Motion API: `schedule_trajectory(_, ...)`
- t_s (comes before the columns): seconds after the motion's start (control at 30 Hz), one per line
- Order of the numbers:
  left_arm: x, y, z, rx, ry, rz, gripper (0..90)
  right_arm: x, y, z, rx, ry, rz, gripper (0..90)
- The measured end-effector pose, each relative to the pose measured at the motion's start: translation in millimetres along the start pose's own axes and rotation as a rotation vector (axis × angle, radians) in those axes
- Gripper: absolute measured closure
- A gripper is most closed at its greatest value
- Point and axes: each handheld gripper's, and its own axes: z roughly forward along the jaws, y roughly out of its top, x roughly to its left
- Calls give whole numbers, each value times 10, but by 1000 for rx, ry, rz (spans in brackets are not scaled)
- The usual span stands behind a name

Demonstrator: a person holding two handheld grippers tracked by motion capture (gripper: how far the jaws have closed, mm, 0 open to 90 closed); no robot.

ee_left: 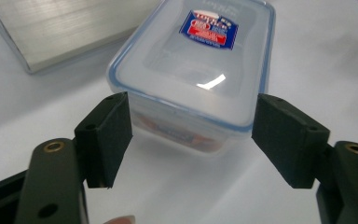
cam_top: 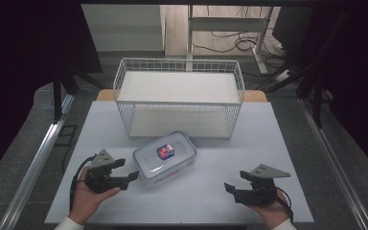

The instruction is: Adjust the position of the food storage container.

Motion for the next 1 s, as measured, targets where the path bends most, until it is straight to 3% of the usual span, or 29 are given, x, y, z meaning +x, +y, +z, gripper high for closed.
schedule_trajectory(0.17,33,132,-11,-8,-1,-8,303,-9,0,-2,-1,-8,4,243)
schedule_trajectory(0.3,63,259,48,18,5,3,327,-14,1,-4,0,-15,8,243)
schedule_trajectory(0.37,80,325,91,39,-14,12,363,-23,0,-6,0,-19,13,243)
schedule_trajectory(0.5,115,452,191,64,-14,34,373,-43,-8,-2,4,-20,20,243)
schedule_trajectory(0.73,184,641,364,84,15,80,401,-77,-21,-5,6,-22,33,243)
schedule_trajectory(0.83,222,711,453,87,21,73,421,-77,-24,-1,9,-23,31,244)
schedule_trajectory(1.0,261,829,626,106,32,97,441,-78,-29,11,16,-24,31,245)
